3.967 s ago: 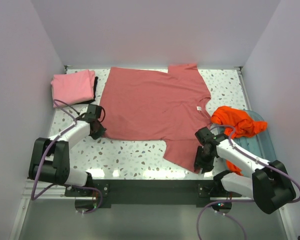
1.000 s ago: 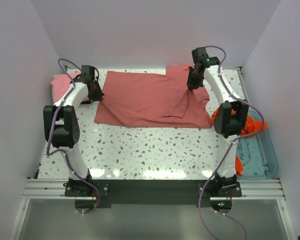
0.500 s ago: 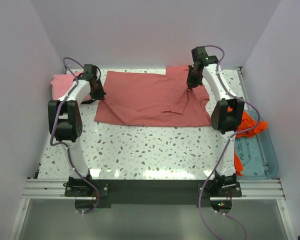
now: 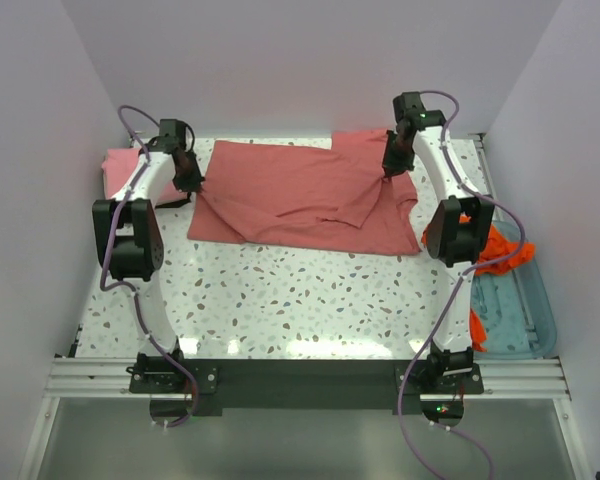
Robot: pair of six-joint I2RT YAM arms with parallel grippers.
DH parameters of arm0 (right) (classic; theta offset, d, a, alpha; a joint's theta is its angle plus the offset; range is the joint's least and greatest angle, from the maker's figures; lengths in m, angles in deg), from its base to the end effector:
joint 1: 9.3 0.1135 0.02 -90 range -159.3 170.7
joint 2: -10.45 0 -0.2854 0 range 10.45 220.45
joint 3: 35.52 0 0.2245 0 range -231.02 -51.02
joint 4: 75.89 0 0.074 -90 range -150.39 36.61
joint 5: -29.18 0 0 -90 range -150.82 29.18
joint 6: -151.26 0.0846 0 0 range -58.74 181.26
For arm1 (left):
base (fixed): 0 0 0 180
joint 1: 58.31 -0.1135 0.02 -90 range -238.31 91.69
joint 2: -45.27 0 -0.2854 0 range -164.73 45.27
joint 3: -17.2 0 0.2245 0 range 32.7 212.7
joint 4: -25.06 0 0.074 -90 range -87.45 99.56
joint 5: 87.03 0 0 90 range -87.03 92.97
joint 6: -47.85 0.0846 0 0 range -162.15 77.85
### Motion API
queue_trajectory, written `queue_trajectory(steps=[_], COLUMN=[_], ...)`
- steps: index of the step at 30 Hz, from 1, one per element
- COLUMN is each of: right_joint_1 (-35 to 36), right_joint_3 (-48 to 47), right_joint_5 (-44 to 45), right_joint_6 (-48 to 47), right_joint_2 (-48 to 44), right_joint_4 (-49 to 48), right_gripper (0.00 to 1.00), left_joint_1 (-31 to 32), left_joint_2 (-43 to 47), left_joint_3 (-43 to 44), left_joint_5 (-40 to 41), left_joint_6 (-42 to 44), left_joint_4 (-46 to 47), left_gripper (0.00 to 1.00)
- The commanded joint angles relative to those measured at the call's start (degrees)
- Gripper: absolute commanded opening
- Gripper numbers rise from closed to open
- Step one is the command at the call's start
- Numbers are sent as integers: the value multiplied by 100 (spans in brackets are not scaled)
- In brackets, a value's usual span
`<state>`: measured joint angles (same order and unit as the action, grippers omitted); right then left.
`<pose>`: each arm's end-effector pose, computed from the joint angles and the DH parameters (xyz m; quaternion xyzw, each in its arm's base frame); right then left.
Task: Fold and stack the t-shirts
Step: Fold the tshirt
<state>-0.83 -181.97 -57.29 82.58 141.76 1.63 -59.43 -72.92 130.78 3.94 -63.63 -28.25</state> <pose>0.4939 0.0683 0.2461 0.1159 0.9637 0.0324 0.2383 0.4627 0.0105 0.2126 -0.1906 0.9419 -0.0408 0.2734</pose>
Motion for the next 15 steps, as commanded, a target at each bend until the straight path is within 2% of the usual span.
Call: queue_trajectory(steps=[1,15], right_joint_1=[-30,-144], right_joint_3=[-334,-492], right_joint_5=[16,34], right_joint_6=[-111,-93], right_joint_2=[-325,-553], right_joint_4=[117,170], right_gripper=[0,0], left_joint_1=[-46,-46], left_joint_2=[-125,-2], left_joint_3=[281,238], left_joint_5=[35,26], left_joint_6=[214,231], left_joint_4=[-184,-184], left_gripper=[0,0])
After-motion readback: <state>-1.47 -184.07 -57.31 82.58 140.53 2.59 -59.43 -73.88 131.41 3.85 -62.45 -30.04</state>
